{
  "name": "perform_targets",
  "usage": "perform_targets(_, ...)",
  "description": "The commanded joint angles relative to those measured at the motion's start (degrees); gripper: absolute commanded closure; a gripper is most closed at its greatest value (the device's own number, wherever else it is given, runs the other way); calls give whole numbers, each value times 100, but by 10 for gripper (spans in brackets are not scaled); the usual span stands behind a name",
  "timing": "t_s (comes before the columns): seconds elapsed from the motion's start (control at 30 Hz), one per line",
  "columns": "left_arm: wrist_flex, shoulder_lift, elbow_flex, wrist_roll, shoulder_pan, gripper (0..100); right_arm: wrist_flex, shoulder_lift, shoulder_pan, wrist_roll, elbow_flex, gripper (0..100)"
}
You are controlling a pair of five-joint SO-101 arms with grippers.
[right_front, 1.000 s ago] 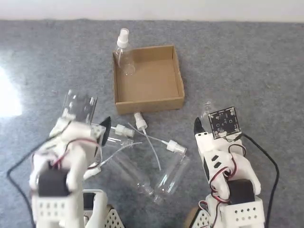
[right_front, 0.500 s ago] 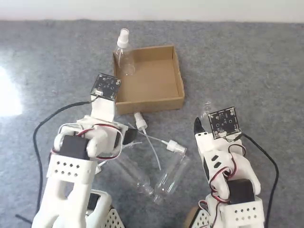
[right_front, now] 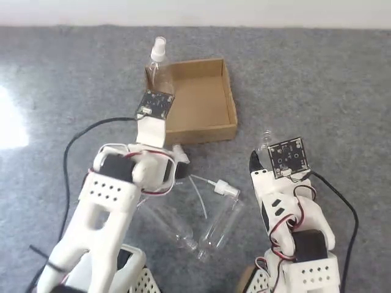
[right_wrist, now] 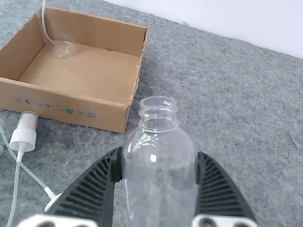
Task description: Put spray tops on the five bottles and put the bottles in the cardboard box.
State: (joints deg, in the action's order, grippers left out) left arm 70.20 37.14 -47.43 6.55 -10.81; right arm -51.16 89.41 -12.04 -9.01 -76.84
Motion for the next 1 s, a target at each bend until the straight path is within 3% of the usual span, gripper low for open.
perform_targets(0.0,-149,-492,664,352,-35,755,119,92,75,44,62,890)
perform_targets(0.3,-176,-1556,1200,501,-88,779,119,92,75,26,62,890)
perform_targets(0.53,-686,-2365,1209,826,-475,781,119,92,75,18,62,890)
perform_targets(0.97,-1196,-3288,1235,914,-448,783,119,92,66,9,62,890)
